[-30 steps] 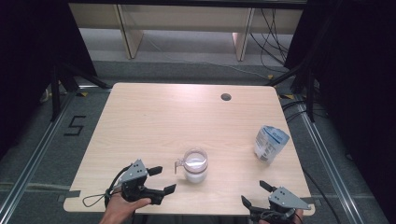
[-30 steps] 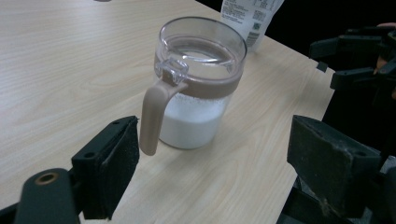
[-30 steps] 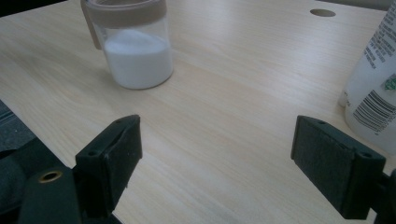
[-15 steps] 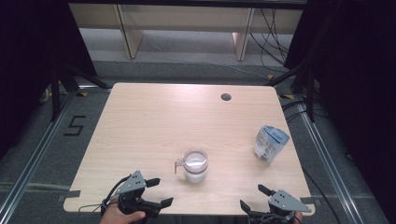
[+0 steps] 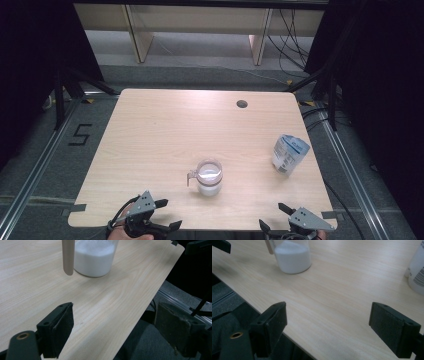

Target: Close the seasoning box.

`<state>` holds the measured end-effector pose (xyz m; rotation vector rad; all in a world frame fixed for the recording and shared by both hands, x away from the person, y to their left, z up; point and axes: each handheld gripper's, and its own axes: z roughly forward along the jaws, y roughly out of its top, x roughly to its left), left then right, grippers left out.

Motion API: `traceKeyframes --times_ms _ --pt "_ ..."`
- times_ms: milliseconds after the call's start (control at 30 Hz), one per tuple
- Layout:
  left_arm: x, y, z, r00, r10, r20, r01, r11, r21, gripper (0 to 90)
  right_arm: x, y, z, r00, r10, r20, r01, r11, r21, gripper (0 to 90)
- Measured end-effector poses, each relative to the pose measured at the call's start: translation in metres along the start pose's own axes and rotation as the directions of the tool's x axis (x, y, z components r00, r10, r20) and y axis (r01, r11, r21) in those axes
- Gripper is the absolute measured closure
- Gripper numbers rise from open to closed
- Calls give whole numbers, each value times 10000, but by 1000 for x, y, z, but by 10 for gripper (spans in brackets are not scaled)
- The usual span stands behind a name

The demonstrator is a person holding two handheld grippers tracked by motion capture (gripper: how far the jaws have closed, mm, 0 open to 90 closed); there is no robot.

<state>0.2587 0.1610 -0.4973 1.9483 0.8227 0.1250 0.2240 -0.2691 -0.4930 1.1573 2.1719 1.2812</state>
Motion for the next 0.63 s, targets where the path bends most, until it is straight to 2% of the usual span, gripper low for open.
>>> traceKeyframes --times_ms 167,233,267,333,433,467,500,600,633 --pt "1 -1 0 9999 -81 -65 81 10000 5 153 0 -2 2 10000 -55 -17 55 9998 174 158" --pt "1 -2 0 9999 -91 -119 91 10000 -16 153 1 -3 1 9997 211 84 -213 9992 326 158" --pt "1 -1 -1 9999 -107 -126 108 9999 102 153 -1 -4 2 9999 1 104 -5 9991 414 158" --pt "1 -1 -1 9999 -124 -120 125 9999 80 153 -1 -4 1 9999 128 -12 -127 9990 421 158" --pt "2 -1 -1 9999 69 -77 -69 10000 61 153 0 -3 1 9999 105 -38 -103 9992 395 158" --pt "3 -1 -2 9996 210 -175 -206 9995 242 153 0 -3 1 10000 5 26 -6 9993 363 158" --pt "1 -1 -1 9999 -104 -137 106 9999 90 153 -1 -3 1 10000 -6 29 5 9994 346 158" --pt "2 -2 -1 9999 -109 -126 109 9999 6 153 -1 -3 1 10000 84 18 -84 9995 308 158" --pt "3 -2 -1 9998 -125 -143 124 9999 -7 152 1 -4 2 9995 319 36 -320 9992 252 158"
